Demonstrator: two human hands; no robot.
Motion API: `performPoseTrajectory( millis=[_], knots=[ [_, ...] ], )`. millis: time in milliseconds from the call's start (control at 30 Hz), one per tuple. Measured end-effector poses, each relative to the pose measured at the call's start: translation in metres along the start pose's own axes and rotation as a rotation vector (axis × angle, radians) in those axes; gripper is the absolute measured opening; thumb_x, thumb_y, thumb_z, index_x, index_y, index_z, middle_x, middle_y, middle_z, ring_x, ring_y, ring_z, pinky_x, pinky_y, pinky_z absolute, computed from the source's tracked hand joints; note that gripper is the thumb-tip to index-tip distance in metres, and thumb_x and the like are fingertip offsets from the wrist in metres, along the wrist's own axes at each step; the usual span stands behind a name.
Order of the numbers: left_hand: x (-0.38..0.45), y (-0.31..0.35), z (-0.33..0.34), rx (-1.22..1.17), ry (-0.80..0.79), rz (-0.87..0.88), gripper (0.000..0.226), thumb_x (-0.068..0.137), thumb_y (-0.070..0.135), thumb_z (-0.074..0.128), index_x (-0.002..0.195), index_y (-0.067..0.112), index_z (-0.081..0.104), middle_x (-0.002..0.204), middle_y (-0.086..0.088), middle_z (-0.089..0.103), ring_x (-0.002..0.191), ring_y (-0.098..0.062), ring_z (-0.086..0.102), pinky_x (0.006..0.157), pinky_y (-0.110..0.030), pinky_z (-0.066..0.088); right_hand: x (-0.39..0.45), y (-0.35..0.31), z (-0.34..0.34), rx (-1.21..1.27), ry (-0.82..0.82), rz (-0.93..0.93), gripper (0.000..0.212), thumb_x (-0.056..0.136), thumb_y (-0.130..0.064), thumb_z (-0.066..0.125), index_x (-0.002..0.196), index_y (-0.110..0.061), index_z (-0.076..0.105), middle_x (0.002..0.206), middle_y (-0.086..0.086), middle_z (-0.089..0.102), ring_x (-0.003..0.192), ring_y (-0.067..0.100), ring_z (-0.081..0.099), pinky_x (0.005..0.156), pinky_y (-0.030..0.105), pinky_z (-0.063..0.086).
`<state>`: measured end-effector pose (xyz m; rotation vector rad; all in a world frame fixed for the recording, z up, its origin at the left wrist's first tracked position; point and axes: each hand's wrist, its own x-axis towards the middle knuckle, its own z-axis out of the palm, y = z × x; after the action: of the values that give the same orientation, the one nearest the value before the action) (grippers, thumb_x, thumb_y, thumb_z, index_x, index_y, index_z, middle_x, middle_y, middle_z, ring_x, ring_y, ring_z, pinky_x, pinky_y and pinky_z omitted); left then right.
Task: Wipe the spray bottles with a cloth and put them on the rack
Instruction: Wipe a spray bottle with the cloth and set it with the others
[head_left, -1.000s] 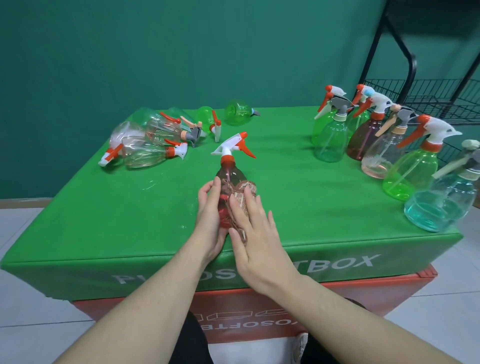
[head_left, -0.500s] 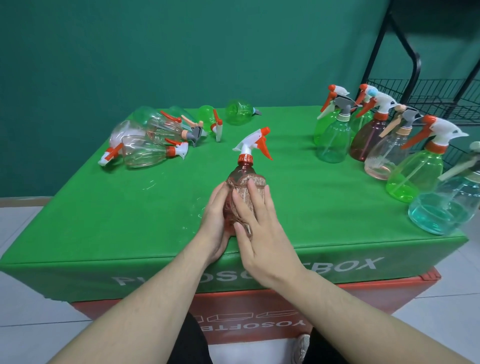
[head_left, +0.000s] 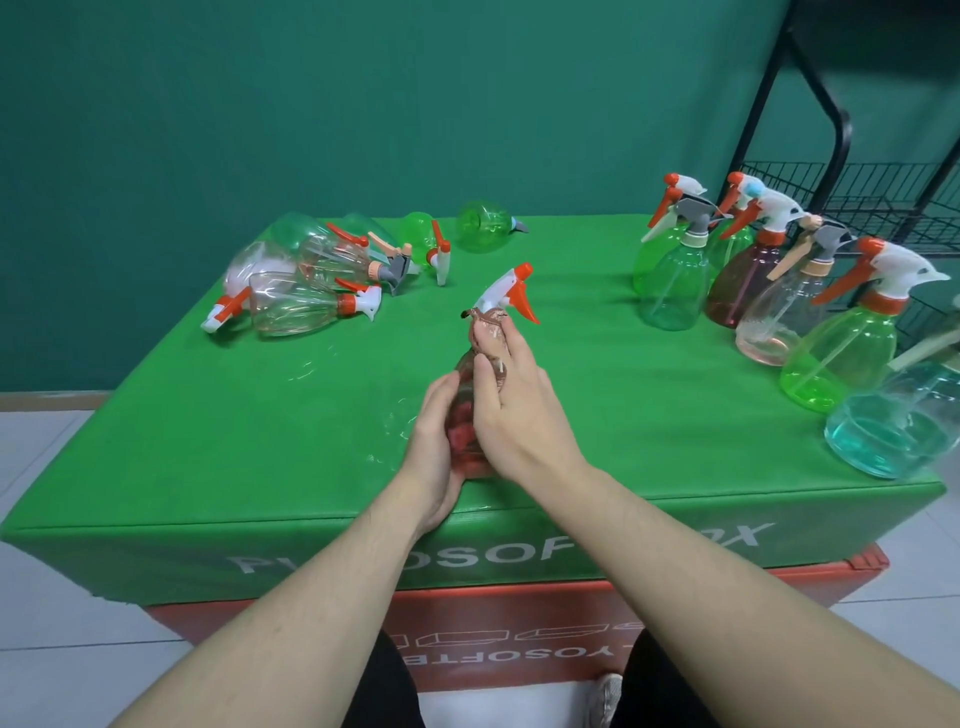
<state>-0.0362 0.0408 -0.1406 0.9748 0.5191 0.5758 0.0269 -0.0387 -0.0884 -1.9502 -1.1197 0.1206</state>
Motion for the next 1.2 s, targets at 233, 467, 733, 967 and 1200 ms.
performPoseTrajectory(
  millis=[233,467,733,967,1200],
  knots=[
    [0.0,0.0,0.0,-0.085,0.048,0.054,0.047,0.106,0.037,0.05,0.146,0.014,0.051,0.123,-0.009,0.073,0.101,-0.018,0.073,0.073,-0.027,0.06,-0.026,0.014,0.009,-0.04,-0.02,-0.087,0.059,0.104,-0.04,0.027,0.162,-0.029,0.02,0.17,-0.005,0.006,0.154,0.013,0.012,0.126,0.035,0.016],
    [-0.002,0.002,0.001,-0.141,0.064,0.104,0.071,0.084,0.049,0.07,0.142,0.015,0.047,0.129,-0.016,0.07,0.113,-0.027,0.07,0.103,-0.046,0.053,-0.058,0.022,0.013,-0.145,-0.119,-0.112,0.065,0.097,-0.052,0.012,0.16,-0.042,-0.003,0.168,-0.015,-0.017,0.156,0.011,-0.009,0.127,0.05,0.006],
    [-0.005,0.002,0.002,-0.116,0.015,0.131,0.061,0.082,0.044,0.068,0.133,0.017,0.05,0.107,-0.007,0.077,0.096,-0.02,0.074,0.086,-0.038,0.056,-0.072,0.026,0.01,-0.193,-0.142,-0.103,0.063,0.097,-0.054,0.01,0.157,-0.046,-0.011,0.165,-0.018,-0.024,0.154,0.008,-0.017,0.126,0.051,-0.002],
    [0.001,0.0,-0.001,-0.05,-0.049,0.025,0.081,0.084,0.058,0.071,0.147,0.01,0.052,0.139,-0.016,0.065,0.13,-0.031,0.061,0.117,-0.05,0.041,-0.067,0.025,0.01,-0.253,-0.096,-0.142,0.062,0.099,-0.052,0.011,0.158,-0.044,-0.005,0.166,-0.017,-0.024,0.153,0.011,-0.024,0.126,0.051,-0.004],
    [0.001,-0.003,0.002,0.079,-0.056,0.066,0.053,0.103,0.051,0.053,0.144,0.019,0.056,0.137,-0.008,0.067,0.129,-0.026,0.062,0.104,-0.043,0.051,-0.037,0.016,0.0,-0.146,0.012,-0.175,0.064,0.102,-0.043,0.021,0.162,-0.021,0.021,0.17,0.005,0.004,0.156,0.019,-0.001,0.128,0.036,0.003]
  ],
)
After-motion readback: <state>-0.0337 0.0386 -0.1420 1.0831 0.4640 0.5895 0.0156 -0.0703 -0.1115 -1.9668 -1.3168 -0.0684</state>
